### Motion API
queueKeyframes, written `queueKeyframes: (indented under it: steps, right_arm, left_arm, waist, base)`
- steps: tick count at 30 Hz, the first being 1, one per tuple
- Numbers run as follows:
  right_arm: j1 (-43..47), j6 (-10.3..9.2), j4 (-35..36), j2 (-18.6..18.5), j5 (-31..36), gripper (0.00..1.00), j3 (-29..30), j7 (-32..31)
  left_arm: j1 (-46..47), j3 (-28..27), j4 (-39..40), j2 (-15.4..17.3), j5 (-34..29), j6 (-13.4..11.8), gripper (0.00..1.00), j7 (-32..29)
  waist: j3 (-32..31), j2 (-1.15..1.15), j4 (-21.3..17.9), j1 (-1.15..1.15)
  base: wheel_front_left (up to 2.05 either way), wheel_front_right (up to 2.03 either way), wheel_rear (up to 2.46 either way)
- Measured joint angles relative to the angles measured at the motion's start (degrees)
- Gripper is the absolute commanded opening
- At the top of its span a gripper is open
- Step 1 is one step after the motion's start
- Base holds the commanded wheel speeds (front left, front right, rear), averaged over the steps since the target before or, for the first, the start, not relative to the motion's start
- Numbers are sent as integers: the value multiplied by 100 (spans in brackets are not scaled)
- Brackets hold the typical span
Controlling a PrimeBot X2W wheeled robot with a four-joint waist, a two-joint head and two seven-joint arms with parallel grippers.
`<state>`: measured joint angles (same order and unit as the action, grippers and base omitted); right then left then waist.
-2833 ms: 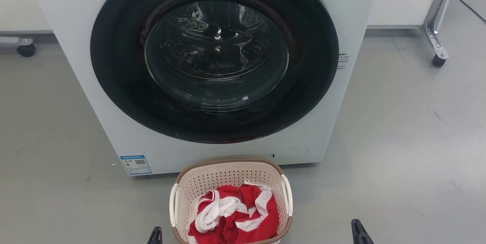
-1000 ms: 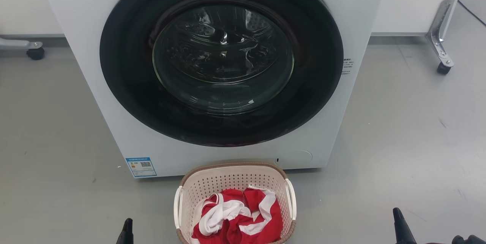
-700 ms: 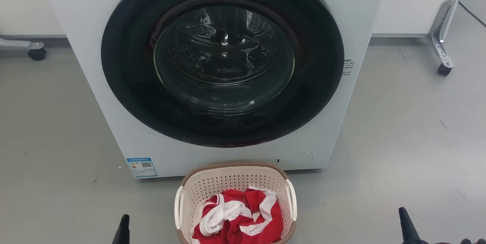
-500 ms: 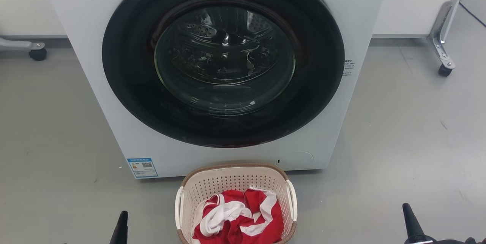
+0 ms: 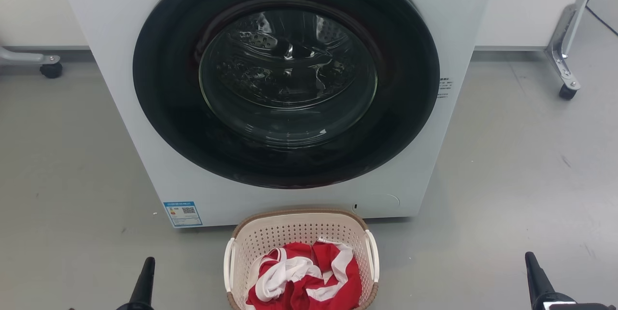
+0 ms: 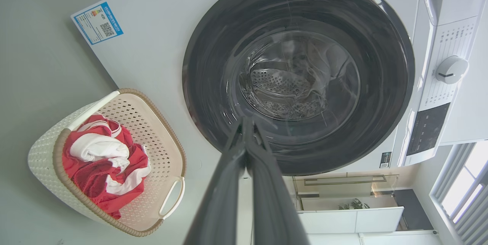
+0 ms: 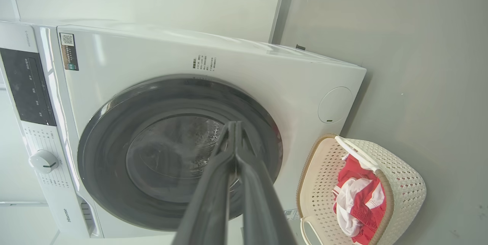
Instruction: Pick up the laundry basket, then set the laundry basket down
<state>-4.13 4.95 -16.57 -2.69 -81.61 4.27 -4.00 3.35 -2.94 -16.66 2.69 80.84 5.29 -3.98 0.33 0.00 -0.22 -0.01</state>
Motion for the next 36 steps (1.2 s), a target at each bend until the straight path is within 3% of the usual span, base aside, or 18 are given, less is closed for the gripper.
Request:
queueKeyframes:
  steps: [15, 36]
  right_arm:
    - [-111, 179, -52, 18, -981, 0, 334, -248]
    - [-118, 188, -54, 20, -982, 0, 336, -248]
  left_arm:
    - [119, -229, -15, -21, 1054, 181, 0, -252]
    - [119, -229, -16, -24, 1080, 181, 0, -252]
  waist:
    - [-24, 0, 22, 0]
    - [-24, 0, 22, 0]
  base:
    - [0, 0, 0]
    - [0, 0, 0]
